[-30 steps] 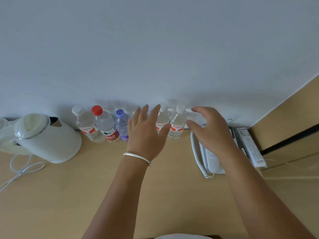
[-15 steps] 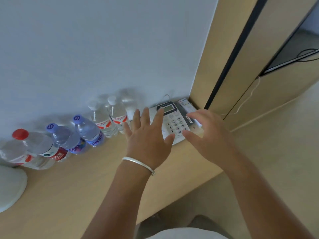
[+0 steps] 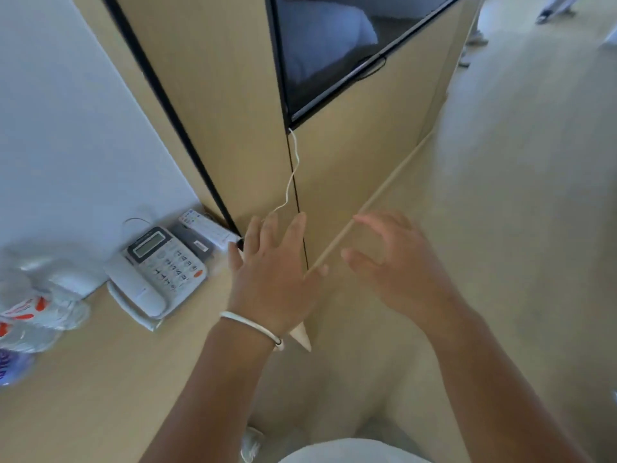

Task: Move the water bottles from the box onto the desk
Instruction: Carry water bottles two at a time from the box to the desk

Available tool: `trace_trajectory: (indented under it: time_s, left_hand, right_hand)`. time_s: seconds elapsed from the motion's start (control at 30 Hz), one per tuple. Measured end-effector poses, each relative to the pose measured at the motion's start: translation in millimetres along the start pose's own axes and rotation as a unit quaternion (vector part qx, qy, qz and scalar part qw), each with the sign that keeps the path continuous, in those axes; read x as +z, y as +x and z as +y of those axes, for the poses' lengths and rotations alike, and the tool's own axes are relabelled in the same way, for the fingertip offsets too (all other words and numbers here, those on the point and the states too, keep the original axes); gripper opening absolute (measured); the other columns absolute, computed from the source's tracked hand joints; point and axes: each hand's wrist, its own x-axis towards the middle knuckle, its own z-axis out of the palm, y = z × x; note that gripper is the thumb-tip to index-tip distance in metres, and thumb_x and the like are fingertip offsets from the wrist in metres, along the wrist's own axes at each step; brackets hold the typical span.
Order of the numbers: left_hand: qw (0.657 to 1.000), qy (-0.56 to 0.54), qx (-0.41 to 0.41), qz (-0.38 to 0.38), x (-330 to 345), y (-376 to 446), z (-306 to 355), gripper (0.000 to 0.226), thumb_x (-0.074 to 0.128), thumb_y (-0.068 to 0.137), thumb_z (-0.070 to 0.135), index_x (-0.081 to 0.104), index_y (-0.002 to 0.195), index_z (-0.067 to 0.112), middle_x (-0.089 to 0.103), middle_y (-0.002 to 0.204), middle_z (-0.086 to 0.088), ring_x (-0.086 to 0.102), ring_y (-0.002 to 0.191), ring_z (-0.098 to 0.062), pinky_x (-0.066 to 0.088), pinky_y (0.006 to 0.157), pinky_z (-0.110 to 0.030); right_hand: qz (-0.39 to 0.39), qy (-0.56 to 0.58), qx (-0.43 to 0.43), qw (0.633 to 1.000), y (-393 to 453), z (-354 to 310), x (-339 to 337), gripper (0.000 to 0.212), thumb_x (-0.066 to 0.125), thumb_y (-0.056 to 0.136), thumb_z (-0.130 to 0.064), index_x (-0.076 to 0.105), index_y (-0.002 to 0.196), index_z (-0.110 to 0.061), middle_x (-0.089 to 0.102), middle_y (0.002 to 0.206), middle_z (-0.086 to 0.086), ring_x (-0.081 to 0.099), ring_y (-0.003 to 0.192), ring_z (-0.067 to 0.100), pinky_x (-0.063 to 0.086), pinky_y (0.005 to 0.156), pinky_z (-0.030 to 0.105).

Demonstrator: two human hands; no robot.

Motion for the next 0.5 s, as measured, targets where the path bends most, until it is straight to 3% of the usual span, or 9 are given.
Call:
trace_trajectory:
  time_s: [0.27, 0.5]
  left_hand:
    - [0.991, 0.027, 0.125, -0.049, 47.7, 15.2, 164.6, 0.079, 0.047, 0.094, 0.055, 0.001, 0.155, 0.039, -0.006, 0.165, 0.000, -0.014, 0.151, -0.019, -0.004, 0.121, -0.051]
    - [0.959, 0.056, 0.270, -0.072, 89.3, 21.9, 282.3, 0.082, 0.048, 0.092, 0.058, -0.001, 0.155, 0.037, -0.003, 0.166, -0.003, -0.009, 0.152, -0.022, 0.002, 0.120, -0.053]
  right_hand:
    - [0.088, -0.009, 0.105, 0.991, -48.0, 119.3, -105.1, 0.055, 0.068, 0.086, -0.037, 0.054, 0.138, -0.026, 0.049, 0.141, -0.002, 0.040, 0.133, 0.018, 0.030, 0.114, 0.037]
    - [0.206, -0.008, 0.209, 0.956, -101.9, 196.9, -172.5, 0.051, 0.071, 0.085, -0.039, 0.059, 0.133, -0.026, 0.053, 0.138, -0.002, 0.046, 0.130, 0.019, 0.035, 0.112, 0.036]
